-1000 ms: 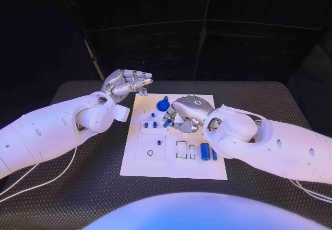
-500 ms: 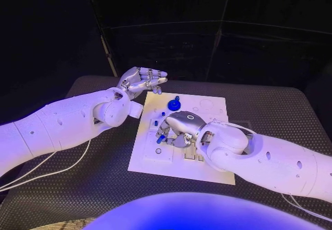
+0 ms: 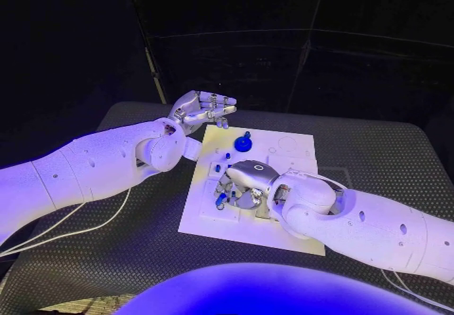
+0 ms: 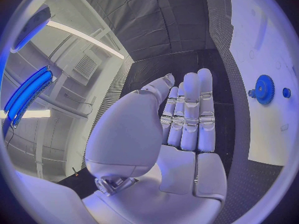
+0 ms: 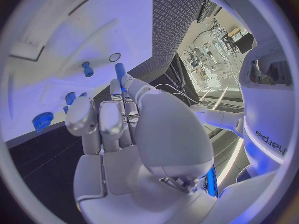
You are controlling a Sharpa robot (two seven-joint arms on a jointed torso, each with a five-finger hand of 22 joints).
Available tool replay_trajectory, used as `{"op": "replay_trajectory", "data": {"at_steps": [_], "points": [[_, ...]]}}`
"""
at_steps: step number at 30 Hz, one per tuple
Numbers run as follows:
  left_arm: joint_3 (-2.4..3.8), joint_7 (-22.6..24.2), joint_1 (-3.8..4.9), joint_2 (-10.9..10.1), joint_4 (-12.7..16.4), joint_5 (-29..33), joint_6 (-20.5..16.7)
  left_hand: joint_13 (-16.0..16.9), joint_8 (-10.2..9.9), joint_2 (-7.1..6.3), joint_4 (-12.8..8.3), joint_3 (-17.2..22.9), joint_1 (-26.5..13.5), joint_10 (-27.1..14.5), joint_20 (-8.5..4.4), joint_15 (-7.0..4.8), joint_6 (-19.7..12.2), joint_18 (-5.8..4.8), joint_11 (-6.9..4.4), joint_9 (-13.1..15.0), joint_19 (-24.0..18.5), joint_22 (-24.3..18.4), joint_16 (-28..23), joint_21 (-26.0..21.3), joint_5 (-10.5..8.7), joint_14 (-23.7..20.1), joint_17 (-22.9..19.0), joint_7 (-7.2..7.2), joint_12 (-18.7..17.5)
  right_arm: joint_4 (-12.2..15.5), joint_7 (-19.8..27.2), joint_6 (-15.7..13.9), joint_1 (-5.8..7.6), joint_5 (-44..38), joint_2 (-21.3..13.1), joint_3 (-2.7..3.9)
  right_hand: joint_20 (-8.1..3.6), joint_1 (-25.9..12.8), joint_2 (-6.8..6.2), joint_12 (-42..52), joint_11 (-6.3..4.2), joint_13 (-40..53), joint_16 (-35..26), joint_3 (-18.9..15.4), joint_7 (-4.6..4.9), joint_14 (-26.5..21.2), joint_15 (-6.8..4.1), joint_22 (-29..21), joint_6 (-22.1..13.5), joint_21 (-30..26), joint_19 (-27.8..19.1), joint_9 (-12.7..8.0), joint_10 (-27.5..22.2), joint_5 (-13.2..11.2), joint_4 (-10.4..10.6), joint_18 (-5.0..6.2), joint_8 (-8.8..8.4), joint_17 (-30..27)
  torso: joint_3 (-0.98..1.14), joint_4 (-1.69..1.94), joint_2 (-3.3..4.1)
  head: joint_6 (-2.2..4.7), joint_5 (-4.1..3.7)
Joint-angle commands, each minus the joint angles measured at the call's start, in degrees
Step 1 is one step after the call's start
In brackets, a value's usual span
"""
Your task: Assemble the parts on the task board
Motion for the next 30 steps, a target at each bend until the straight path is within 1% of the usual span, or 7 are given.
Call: {"op": "replay_trajectory", "data": {"at_steps": [1, 5, 8, 12, 19, 30], "points": [[0.06, 0.4, 0.10, 0.1, 0.0, 0.2, 0.6, -0.1, -0.2, 0.22, 0.1, -0.4, 0.1, -0.3, 0.27, 0.03, -0.5, 0.75, -0.02, 0.0, -0.1, -0.1, -0.3, -0.3, -0.23, -0.5, -0.1, -0.11, 0.4, -0.2, 0.7, 2.0, 0.03, 0.1, 0.2, -0.02, 0.10, -0.6, 0.15, -0.4, 0.42, -0.1, 0.0, 0.3, 0.60, 0.9, 0.03, -0.1, 0.3, 0.0, 0.1, 0.5, 0.1, 0.3, -0.1, -0.55, -0.05, -0.1, 0.03, 0.02, 0.00, 0.01, 0.14], [0.06, 0.4, 0.10, 0.2, -0.1, 0.2, 0.7, -0.1, -0.2, 0.22, 0.1, -0.4, 0.1, -0.3, 0.27, 0.03, -0.5, 0.75, -0.02, 0.0, -0.1, -0.1, -0.3, -0.3, -0.23, -0.5, -0.1, -0.11, 0.4, -0.2, 0.5, 2.7, -0.01, -0.1, 0.2, -0.04, 0.10, -0.6, 0.16, -0.4, 0.43, -0.1, 0.0, 0.3, 0.61, 0.8, 0.03, -0.1, 0.3, 0.0, 0.1, 0.5, 0.1, 0.4, -0.1, -0.54, -0.07, -0.1, 0.06, -0.05, 0.04, 0.01, 0.21], [0.06, 0.4, 0.10, 0.2, -0.1, 0.2, 0.7, -0.1, -0.2, 0.22, 0.1, -0.4, 0.1, -0.3, 0.27, 0.03, -0.5, 0.75, -0.02, 0.0, -0.1, -0.1, -0.3, -0.3, -0.23, -0.5, -0.1, -0.11, 0.4, -0.3, 0.3, 3.1, -0.02, -0.4, 0.3, -0.04, 0.10, -0.6, 0.16, -0.4, 0.43, -0.1, 0.0, 0.3, 0.61, 0.8, 0.03, -0.1, 0.3, 0.0, 0.1, 0.5, 0.1, 0.4, -0.1, -0.54, -0.07, -0.1, 0.02, -0.07, 0.00, 0.01, 0.22], [0.06, 0.4, 0.10, 0.3, -0.2, 0.2, 0.7, -0.1, -0.2, 0.22, 0.1, -0.4, 0.1, -0.3, 0.27, 0.03, -0.5, 0.75, -0.02, 0.0, -0.1, -0.1, -0.3, -0.3, -0.23, -0.5, -0.1, -0.11, 0.4, -0.5, 0.0, 3.7, -0.03, -0.9, 0.3, -0.04, 0.11, -0.7, 0.18, -0.4, 0.44, -0.1, 0.0, 0.4, 0.62, 0.8, 0.04, -0.2, 0.2, -0.1, 0.0, 0.5, 0.1, 0.4, -0.1, -0.53, -0.08, -0.1, 0.01, -0.01, 0.03, 0.01, 0.19], [0.06, 0.4, 0.10, 0.3, -0.2, 0.2, 0.7, -0.1, -0.2, 0.22, 0.1, -0.4, 0.1, -0.3, 0.27, 0.03, -0.5, 0.75, -0.02, 0.0, -0.1, -0.1, -0.3, -0.3, -0.23, -0.5, -0.1, -0.11, 0.4, -1.0, -0.8, 4.4, -0.04, -2.1, 0.6, -0.05, 0.11, -0.7, 0.18, -0.4, 0.44, -0.1, 0.0, 0.4, 0.62, 0.8, 0.04, -0.2, 0.2, -0.1, 0.0, 0.5, 0.1, 0.4, -0.1, -0.53, -0.08, -0.1, 0.00, -0.02, 0.02, 0.01, 0.32], [0.06, 0.4, 0.10, 0.2, -0.1, 0.2, 0.8, -0.1, -0.2, 0.22, 0.1, -0.4, 0.1, -0.3, 0.27, 0.03, -0.5, 0.75, -0.02, 0.0, -0.1, -0.1, -0.3, -0.3, -0.23, -0.5, -0.1, -0.11, 0.4, -1.5, -1.8, 4.7, -0.11, -4.2, 1.4, -0.05, 0.13, -0.7, 0.21, -0.5, 0.45, -0.1, -0.1, 0.4, 0.63, 0.8, 0.06, -0.2, 0.2, -0.1, 0.0, 0.5, 0.1, 0.4, -0.1, -0.52, -0.10, -0.2, -0.01, -0.07, -0.01, 0.01, 0.35]]}}
